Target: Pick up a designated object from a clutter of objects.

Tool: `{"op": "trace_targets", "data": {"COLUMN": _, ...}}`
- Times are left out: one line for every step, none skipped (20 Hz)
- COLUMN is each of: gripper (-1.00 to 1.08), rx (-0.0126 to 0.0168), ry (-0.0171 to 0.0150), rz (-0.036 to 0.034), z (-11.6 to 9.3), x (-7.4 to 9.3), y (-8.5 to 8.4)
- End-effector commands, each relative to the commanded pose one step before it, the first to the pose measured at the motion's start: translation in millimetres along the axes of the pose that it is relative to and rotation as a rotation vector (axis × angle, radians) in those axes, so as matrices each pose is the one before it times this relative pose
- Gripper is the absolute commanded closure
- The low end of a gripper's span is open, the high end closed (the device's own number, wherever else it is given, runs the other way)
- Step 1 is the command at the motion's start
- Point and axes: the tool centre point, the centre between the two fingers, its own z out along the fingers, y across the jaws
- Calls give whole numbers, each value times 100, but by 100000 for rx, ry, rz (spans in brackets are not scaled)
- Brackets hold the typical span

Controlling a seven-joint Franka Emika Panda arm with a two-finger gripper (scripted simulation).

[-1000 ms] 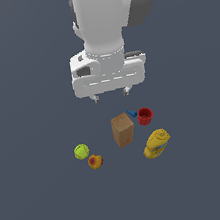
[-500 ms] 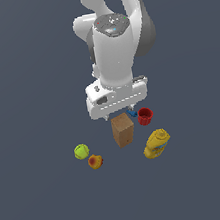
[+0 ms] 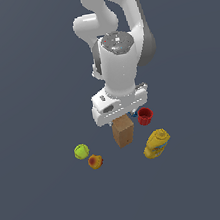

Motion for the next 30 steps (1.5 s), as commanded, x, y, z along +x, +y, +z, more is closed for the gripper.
{"op": "trace_targets", "data": {"gripper": -92, "rx": -28, "ry": 77, "rz": 4, "z": -4, "x": 16, "y": 13}}
{"op": "trace_targets", "data": {"gripper": -92, "rx": 0, "ry": 0, "rz": 0, "z": 99, "x": -3, "y": 3}}
{"op": "trace_targets", "data": {"gripper": -92, "rx": 0, "ry": 0, "rz": 0, "z": 164, "x": -5, "y": 5}}
{"op": "trace_targets", "data": {"gripper": -92, "rx": 0, "ry": 0, "rz": 0, "z": 230, "x": -7, "y": 7}}
{"op": "trace_targets", "data": {"gripper": -92, "rx": -2, "ry": 19, "rz": -66, "z": 285, "x": -3, "y": -28}}
{"op": "trace_targets", "data": {"gripper": -92, "rx": 0, "ry": 0, "rz": 0, "z": 361, "x": -13, "y": 10}}
{"op": "trace_targets", "data": {"gripper": -92, "rx": -1, "ry": 19, "rz": -66, "z": 417, "x": -9, "y": -24}}
{"op": "trace_targets", "data": {"gripper": -92, "rx": 0, "ry": 19, "rz": -66, "z": 484, "x": -12, "y": -22}}
{"op": "trace_targets", "data": {"gripper": -92, "rx": 0, "ry": 0, "rz": 0, "z": 558, "x": -22, "y": 16}}
{"op": "trace_targets", "data": {"gripper": -92, "rx": -1, "ry": 19, "rz": -66, "z": 524, "x": -10, "y": -20}}
{"op": "trace_targets", "data": {"gripper": -92, "rx": -2, "ry": 19, "rz": -66, "z": 462, "x": -4, "y": -21}}
{"op": "trace_targets", "data": {"gripper": -92, "rx": 0, "ry": 0, "rz": 0, "z": 410, "x": -4, "y": 16}}
{"op": "trace_targets", "data": {"gripper": -92, "rx": 0, "ry": 0, "rz": 0, "z": 348, "x": 5, "y": 17}}
{"op": "trace_targets", "data": {"gripper": -92, "rx": -12, "ry": 17, "rz": -66, "z": 274, "x": 22, "y": -20}}
{"op": "trace_targets", "data": {"gripper": -92, "rx": 0, "ry": 0, "rz": 0, "z": 222, "x": 22, "y": 17}}
{"op": "trace_targets", "data": {"gripper": -92, "rx": 0, "ry": 0, "rz": 0, "z": 155, "x": 25, "y": 16}}
{"op": "trace_targets", "data": {"gripper": -92, "rx": 0, "ry": 0, "rz": 0, "z": 87, "x": 20, "y": 11}}
{"op": "trace_targets", "data": {"gripper": -92, "rx": 0, "ry": 0, "rz": 0, "z": 28, "x": 7, "y": 4}}
{"op": "trace_targets", "data": {"gripper": 108, "rx": 0, "ry": 0, "rz": 0, "z": 0, "x": 0, "y": 0}}
{"op": "trace_targets", "data": {"gripper": 108, "rx": 0, "ry": 0, "rz": 0, "z": 0, "x": 0, "y": 0}}
{"op": "trace_targets", "data": {"gripper": 108, "rx": 0, "ry": 0, "rz": 0, "z": 0, "x": 0, "y": 0}}
{"op": "trace_targets", "data": {"gripper": 108, "rx": 0, "ry": 0, "rz": 0, "z": 0, "x": 0, "y": 0}}
{"op": "trace_targets", "data": {"gripper": 108, "rx": 0, "ry": 0, "rz": 0, "z": 0, "x": 0, "y": 0}}
{"op": "trace_targets", "data": {"gripper": 108, "rx": 0, "ry": 0, "rz": 0, "z": 0, "x": 0, "y": 0}}
{"op": "trace_targets", "data": {"gripper": 108, "rx": 0, "ry": 0, "rz": 0, "z": 0, "x": 0, "y": 0}}
{"op": "trace_targets", "data": {"gripper": 108, "rx": 0, "ry": 0, "rz": 0, "z": 0, "x": 0, "y": 0}}
{"op": "trace_targets", "data": {"gripper": 108, "rx": 0, "ry": 0, "rz": 0, "z": 0, "x": 0, "y": 0}}
{"op": "trace_targets", "data": {"gripper": 108, "rx": 0, "ry": 0, "rz": 0, "z": 0, "x": 0, "y": 0}}
{"op": "trace_targets", "data": {"gripper": 108, "rx": -64, "ry": 7, "rz": 24, "z": -123, "x": -46, "y": 48}}
{"op": "trace_targets", "data": {"gripper": 108, "rx": 0, "ry": 0, "rz": 0, "z": -20, "x": -8, "y": -12}}
